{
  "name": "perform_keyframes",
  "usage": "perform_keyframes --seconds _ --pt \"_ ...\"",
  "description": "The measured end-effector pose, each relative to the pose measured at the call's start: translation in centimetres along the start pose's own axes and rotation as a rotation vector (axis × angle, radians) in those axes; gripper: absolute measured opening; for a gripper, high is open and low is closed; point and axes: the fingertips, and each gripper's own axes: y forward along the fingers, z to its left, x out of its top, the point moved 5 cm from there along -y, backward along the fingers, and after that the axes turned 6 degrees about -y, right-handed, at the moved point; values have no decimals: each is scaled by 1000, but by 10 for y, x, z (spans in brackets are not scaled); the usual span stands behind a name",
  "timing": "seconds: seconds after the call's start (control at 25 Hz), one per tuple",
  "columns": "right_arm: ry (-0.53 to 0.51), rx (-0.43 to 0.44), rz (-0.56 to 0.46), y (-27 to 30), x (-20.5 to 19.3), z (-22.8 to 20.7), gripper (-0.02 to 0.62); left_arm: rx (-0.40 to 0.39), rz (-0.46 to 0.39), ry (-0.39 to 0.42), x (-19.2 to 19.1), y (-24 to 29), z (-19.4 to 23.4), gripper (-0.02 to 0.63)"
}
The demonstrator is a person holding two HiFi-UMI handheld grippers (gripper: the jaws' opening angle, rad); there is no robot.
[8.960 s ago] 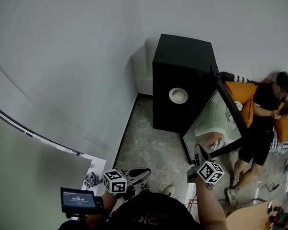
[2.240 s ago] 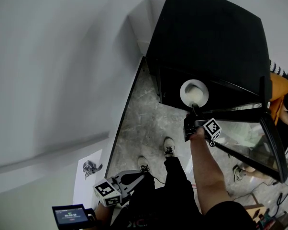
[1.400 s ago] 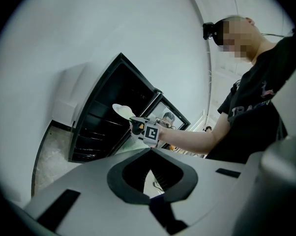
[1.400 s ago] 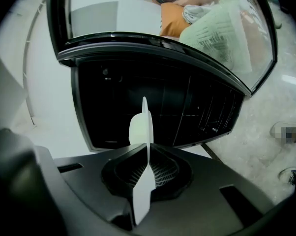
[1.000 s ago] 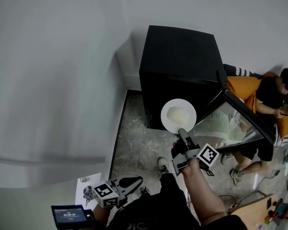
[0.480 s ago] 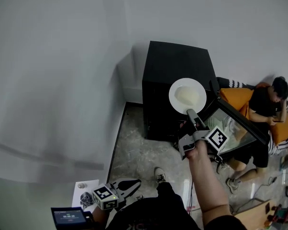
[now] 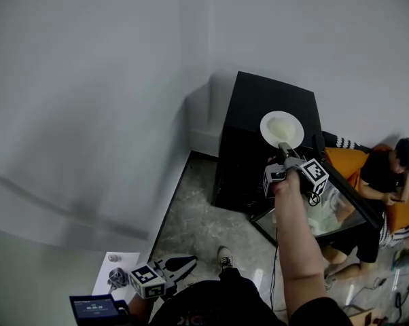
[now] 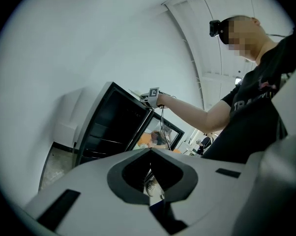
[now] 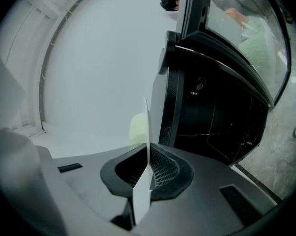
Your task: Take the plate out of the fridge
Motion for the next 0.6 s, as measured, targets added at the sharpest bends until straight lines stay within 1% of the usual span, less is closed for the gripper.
perform_keyframes --seconds 0.08,0.2,0.32,0.6 --pt "23 -22 -2 7 -3 -4 18 15 -8 0 -1 -3 2 5" --pt "44 -33 -11 14 -5 -8 18 27 -22 -10 -1 -5 4 5" --pt "57 -39 -23 24 -5 -8 18 40 -8 -2 1 -5 9 5" --pt "74 -32 -19 35 -1 -4 18 34 0 7 6 0 8 5"
